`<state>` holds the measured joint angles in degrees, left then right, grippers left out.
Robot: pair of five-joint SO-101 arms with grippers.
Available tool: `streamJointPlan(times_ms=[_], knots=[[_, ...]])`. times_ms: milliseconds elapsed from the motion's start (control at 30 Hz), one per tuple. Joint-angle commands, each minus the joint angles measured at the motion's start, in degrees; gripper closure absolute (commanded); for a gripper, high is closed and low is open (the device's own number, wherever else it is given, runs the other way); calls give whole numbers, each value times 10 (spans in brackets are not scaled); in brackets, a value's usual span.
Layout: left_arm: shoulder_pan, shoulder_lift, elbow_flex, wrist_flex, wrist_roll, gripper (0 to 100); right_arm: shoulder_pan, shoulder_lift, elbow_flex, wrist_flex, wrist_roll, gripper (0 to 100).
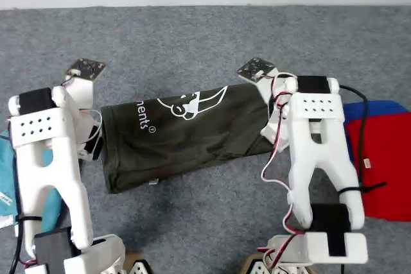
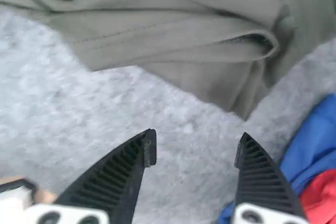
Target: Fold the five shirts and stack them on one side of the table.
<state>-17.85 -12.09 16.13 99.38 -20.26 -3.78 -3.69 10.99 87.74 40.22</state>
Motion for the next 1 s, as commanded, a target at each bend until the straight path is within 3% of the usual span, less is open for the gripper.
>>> streamJointPlan(times_ms=[0, 333, 633, 967], knots=[[0, -17, 12, 0, -11, 934, -45, -38, -6, 35, -28, 750], [0, -20, 13, -6, -10, 934, -189, -33, 122, -101, -105, 750], [0, -20, 13, -4, -10, 934, -189, -29, 129, -193, -102, 750], [0, -20, 13, -4, -10, 934, -187, 9, 129, -147, -101, 750]])
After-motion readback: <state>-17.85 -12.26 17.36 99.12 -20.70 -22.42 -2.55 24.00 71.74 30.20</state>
